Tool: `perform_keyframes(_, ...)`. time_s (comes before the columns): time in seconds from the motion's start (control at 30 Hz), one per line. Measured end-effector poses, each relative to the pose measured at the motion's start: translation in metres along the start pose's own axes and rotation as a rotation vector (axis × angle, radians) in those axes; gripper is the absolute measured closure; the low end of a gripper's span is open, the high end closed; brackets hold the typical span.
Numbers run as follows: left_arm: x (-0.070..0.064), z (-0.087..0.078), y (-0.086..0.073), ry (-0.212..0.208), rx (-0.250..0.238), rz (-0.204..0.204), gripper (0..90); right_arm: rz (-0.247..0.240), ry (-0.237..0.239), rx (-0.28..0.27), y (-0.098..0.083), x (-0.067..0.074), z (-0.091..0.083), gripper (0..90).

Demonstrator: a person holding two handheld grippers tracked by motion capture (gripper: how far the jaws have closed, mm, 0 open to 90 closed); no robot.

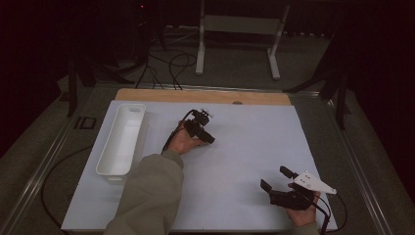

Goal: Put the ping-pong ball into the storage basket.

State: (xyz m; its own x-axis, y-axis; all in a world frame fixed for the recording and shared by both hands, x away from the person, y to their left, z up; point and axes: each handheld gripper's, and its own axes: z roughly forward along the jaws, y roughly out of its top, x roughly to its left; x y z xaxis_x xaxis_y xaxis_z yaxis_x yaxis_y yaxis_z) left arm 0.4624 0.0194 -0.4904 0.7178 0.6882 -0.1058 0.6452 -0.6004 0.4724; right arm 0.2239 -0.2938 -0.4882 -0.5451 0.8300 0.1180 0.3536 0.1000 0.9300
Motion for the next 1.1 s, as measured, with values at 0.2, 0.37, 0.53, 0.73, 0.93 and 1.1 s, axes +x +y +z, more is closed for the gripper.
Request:
perform_keyframes(0.2,0.0003,0.0031,-0.0007,-0.002,0.013,-0.014,45.5,0.0,0.0,0.0,0.0,0.0,0.0,7.9)
perform_keyframes(0.37,0.0004,0.0027,-0.0007,-0.005,0.016,-0.011,51.0,-0.001,0.0,0.0,0.0,-0.0001,0.0,7.9)
perform_keyframes(0.53,0.0,0.0012,-0.0003,-0.003,0.009,-0.009,51.3,-0.001,0.0,0.0,0.0,-0.0001,0.0,7.9)
perform_keyframes(0.73,-0.0001,-0.0021,-0.0001,0.001,0.005,-0.01,51.4,-0.001,0.002,0.002,-0.0002,0.0,0.0002,7.9)
perform_keyframes(0.93,-0.0012,-0.0046,0.0004,0.002,0.004,-0.011,51.4,-0.003,0.003,0.002,-0.0003,0.0001,0.0005,7.9)
perform_keyframes(1.1,-0.0013,-0.0064,0.0003,-0.002,0.0,-0.014,51.5,-0.006,0.003,0.001,-0.0008,0.0001,0.0011,7.9)
